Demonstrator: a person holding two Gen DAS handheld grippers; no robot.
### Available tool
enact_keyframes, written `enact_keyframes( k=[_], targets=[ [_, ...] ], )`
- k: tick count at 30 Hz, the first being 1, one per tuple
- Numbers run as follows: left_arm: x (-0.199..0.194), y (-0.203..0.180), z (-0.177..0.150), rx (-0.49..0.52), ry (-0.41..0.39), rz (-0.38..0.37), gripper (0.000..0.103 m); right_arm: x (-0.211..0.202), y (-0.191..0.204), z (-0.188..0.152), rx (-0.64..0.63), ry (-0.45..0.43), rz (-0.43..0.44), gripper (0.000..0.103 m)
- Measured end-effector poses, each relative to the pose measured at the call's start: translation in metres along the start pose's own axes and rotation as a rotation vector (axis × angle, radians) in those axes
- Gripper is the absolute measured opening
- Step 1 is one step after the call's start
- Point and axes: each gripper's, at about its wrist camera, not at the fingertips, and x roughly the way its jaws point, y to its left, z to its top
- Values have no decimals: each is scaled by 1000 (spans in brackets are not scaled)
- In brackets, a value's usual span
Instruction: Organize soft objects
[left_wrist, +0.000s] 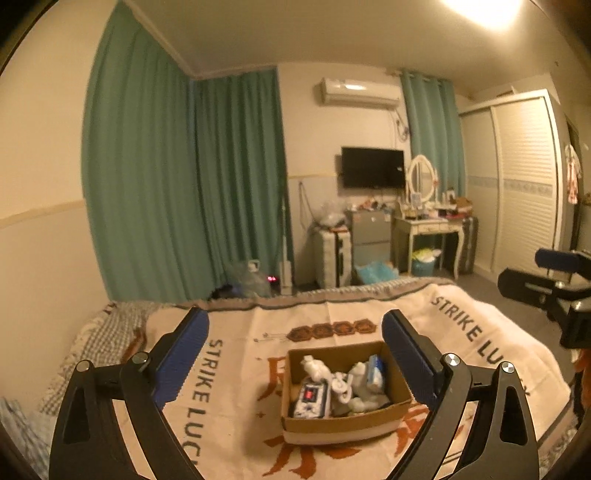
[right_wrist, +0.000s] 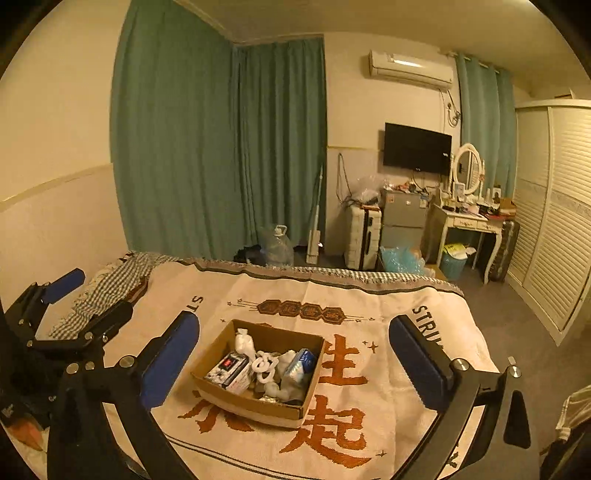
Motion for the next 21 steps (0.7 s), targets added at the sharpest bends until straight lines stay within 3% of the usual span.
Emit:
enact_keyframes(
  k=[7, 11, 14, 21],
  targets=[
    [-6, -1, -34, -4, -77, 15, 96, 8, 16, -47, -49, -69, -20, 103],
    [16, -1, -66, -40, -32, 12, 96, 33, 16, -81, 20, -85, 15, 103],
    [27, -6, -84, 2, -6, 48, 96, 51, 13, -103, 70, -82, 15, 103],
    [35, -8, -102, 27, 28, 72, 96, 76, 13, -128, 98, -34, 26, 103]
  ],
)
